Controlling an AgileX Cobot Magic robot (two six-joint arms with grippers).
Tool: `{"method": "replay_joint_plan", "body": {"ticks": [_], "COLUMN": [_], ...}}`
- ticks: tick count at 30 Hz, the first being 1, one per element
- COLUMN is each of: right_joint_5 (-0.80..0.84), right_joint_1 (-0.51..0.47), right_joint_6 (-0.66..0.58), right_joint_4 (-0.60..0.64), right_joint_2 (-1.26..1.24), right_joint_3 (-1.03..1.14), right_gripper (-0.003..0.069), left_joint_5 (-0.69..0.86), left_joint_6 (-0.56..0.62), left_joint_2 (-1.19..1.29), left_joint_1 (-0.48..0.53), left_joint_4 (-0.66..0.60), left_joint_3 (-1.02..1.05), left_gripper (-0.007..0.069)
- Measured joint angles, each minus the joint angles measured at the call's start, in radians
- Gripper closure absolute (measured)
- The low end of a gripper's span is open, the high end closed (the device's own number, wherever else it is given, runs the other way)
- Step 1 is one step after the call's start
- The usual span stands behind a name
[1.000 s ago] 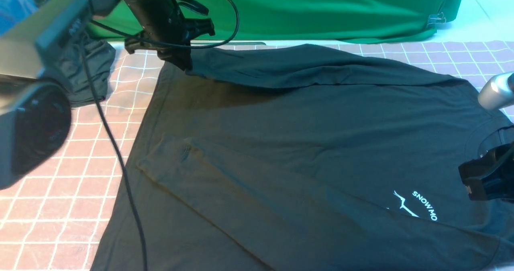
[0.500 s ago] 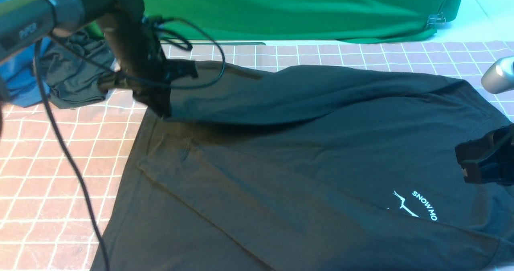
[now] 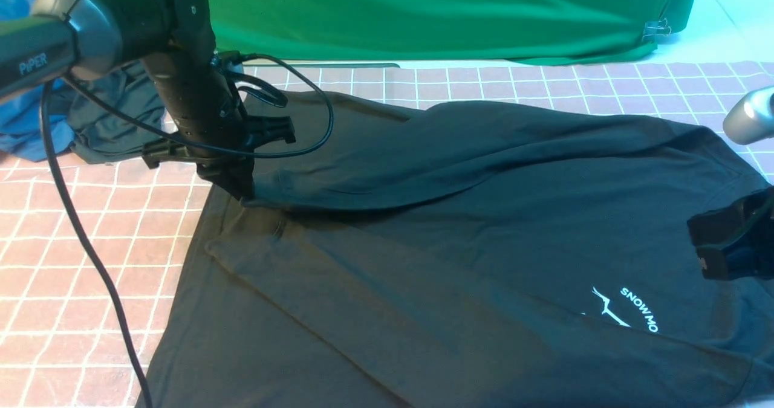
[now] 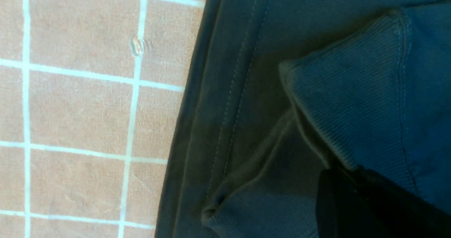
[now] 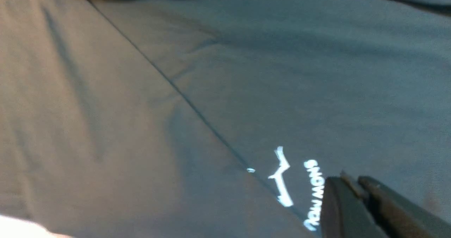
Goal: Fold a long-sleeved shirt over a pink coffee tablecloth.
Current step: 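Fold the left side of the dark shirt inward over its body with the left gripper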
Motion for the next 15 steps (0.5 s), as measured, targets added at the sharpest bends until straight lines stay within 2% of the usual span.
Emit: {"method": "replay_joint_plan", "body": {"ticks": [6,12,15], "right_joint_5": [0.050,0.070,0.077], "right_joint_1": [-0.001,-0.001,-0.001], "right_joint_6": [0.055,0.061,0.069], "right_joint_4": [-0.102,-0.116,-0.117], "right_joint_2": [0.001,0.002,0.002], "right_joint_3": [-0.055,-0.077,-0.077], "right_gripper": [0.0568,0.0568,0.0568], "left_joint_5": [0.091,0.097,0.099], "left_joint_6": [-0.011,-0.035,-0.041], "left_joint_2": [-0.001,-0.001,-0.001], "left_joint_1": [-0.001,-0.001,-0.001], "left_joint_4": [0.037,0.049,0.051], "left_joint_3": [0.007,0.040,0.040], "left_gripper": [0.0594,0.0589,0.0551]}}
